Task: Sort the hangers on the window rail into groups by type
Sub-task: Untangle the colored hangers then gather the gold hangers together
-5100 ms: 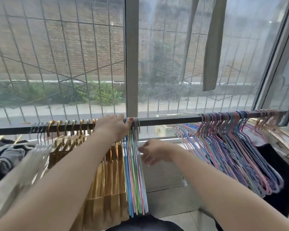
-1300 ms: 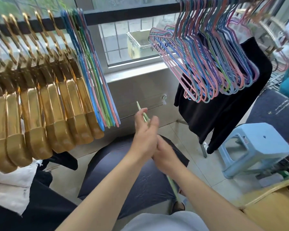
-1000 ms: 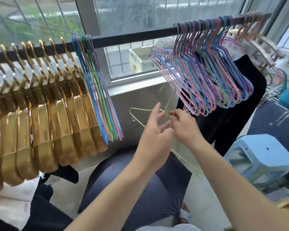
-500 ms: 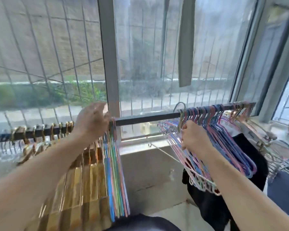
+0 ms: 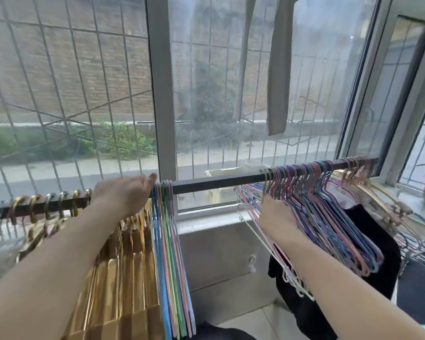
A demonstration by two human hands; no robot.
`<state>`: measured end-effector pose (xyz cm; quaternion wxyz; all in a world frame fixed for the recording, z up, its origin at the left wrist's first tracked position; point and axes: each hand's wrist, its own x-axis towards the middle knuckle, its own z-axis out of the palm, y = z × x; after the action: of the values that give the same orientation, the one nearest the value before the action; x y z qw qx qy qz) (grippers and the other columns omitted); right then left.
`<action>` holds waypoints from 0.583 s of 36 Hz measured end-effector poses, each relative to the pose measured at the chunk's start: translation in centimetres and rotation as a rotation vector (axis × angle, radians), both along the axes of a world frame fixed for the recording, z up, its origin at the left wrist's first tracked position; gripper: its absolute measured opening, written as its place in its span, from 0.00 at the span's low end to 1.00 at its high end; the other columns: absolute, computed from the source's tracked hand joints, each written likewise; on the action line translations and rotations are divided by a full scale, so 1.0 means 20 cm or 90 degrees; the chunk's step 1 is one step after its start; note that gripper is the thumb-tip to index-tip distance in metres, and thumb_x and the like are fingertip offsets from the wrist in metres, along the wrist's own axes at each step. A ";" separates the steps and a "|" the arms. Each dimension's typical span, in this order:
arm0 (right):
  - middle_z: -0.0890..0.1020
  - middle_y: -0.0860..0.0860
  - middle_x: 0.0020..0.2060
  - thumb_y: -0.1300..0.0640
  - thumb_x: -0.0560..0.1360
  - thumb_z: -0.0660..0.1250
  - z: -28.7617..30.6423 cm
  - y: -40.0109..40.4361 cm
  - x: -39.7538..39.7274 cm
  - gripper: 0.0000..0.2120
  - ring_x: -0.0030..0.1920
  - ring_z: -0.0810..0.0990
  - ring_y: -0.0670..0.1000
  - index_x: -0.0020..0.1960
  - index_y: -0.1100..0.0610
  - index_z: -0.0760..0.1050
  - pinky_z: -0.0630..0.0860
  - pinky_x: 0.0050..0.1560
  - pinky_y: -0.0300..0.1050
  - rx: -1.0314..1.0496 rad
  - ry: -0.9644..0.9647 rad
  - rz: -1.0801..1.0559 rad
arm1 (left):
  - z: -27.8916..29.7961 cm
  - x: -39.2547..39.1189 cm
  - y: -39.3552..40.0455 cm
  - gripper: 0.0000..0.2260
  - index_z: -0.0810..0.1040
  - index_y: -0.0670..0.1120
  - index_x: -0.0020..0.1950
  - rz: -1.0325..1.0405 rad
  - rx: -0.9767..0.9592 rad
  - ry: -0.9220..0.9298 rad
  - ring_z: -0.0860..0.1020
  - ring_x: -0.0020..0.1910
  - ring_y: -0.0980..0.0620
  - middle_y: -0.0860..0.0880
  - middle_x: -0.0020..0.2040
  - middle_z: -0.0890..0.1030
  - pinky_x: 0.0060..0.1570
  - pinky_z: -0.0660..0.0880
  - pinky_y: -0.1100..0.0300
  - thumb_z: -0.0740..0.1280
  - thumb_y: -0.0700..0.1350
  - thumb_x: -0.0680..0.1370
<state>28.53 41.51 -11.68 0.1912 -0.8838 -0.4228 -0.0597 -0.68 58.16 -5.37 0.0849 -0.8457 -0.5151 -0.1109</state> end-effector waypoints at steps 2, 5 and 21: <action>0.82 0.63 0.52 0.69 0.78 0.57 0.00 0.01 0.02 0.13 0.55 0.82 0.64 0.61 0.63 0.71 0.78 0.52 0.56 -0.002 -0.005 0.005 | 0.00 0.00 0.01 0.38 0.65 0.56 0.79 0.003 0.006 -0.002 0.70 0.76 0.49 0.52 0.78 0.71 0.62 0.75 0.50 0.30 0.68 0.80; 0.82 0.64 0.52 0.69 0.78 0.57 -0.01 0.01 0.03 0.13 0.54 0.82 0.65 0.61 0.63 0.70 0.78 0.51 0.56 0.001 -0.005 0.005 | -0.02 0.00 0.01 0.39 0.67 0.56 0.78 0.006 0.011 0.007 0.72 0.74 0.47 0.51 0.77 0.72 0.61 0.76 0.49 0.30 0.68 0.80; 0.78 0.56 0.47 0.60 0.80 0.59 0.08 -0.03 0.10 0.06 0.42 0.74 0.57 0.52 0.60 0.75 0.68 0.42 0.47 0.064 -0.068 -0.032 | -0.02 0.01 0.03 0.37 0.70 0.55 0.75 -0.020 0.032 -0.004 0.73 0.72 0.49 0.52 0.74 0.75 0.55 0.77 0.52 0.32 0.67 0.81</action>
<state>30.50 40.88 -10.10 0.2113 -0.8791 -0.4062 -0.1328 -0.39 58.85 -5.85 0.1029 -0.8507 -0.4993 -0.1277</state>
